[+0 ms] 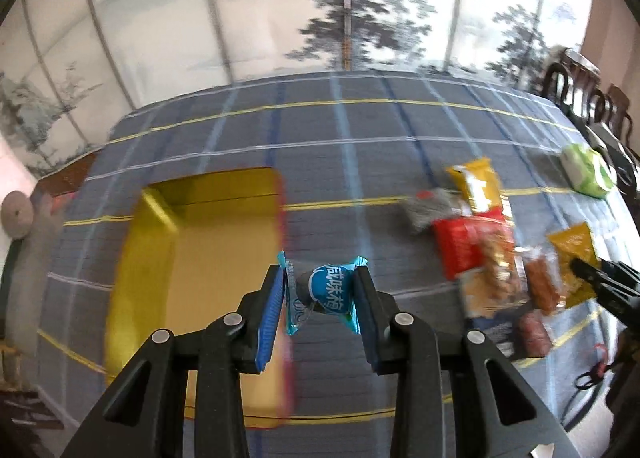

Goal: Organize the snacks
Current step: 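Carry the blue candy over the gold tin and open the left tool, then carry the yellow chip bag into the gold tin and release it with the right tool, then grasp the clear bag of twisted fried dough with the right tool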

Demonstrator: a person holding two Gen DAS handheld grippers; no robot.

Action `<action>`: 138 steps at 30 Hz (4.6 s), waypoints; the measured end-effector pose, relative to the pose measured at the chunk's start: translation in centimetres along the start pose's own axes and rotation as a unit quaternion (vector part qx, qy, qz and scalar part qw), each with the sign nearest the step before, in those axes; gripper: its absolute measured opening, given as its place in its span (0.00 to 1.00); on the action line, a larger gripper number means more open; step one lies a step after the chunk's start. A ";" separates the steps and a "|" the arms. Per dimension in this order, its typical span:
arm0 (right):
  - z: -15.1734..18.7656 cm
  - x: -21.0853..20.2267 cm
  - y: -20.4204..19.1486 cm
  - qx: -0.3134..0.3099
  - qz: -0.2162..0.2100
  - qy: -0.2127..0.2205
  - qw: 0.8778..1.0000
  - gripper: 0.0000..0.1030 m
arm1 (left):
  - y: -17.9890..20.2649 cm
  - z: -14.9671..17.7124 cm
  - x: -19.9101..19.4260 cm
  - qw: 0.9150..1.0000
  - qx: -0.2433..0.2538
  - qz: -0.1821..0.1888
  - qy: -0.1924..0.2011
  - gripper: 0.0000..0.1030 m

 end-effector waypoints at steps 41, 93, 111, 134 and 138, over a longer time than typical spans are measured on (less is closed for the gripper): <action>-2.1 -2.6 -7.4 -0.021 0.000 0.022 1.000 0.37 | -11.0 7.6 5.9 0.995 0.004 -0.063 -0.081 0.51; -0.1 1.1 -37.8 -0.216 -0.154 -0.008 0.964 0.37 | -22.1 11.6 -6.0 0.966 -0.204 -0.159 -0.011 0.80; 2.2 3.5 -40.4 -0.263 -0.157 -0.027 0.951 0.37 | -23.6 13.2 -6.5 0.958 -0.225 -0.175 -0.022 0.80; 1.8 2.8 -39.4 -0.260 -0.158 -0.021 0.952 0.50 | -21.8 13.4 -6.0 0.961 -0.221 -0.164 -0.029 0.80; 1.1 1.1 -38.5 -0.255 -0.164 -0.004 0.953 0.50 | -21.0 12.7 -6.5 0.963 -0.214 -0.161 -0.020 0.80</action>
Point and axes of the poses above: each gripper's, at about its wrist camera, not at the fingertips, and x roughly the way its jaws point, y to its right, z to its underside, the point moved 10 cm from there along x, roughly the way its jaws point, and after that the axes turned 6 degrees about y, right-handed, at the moved point
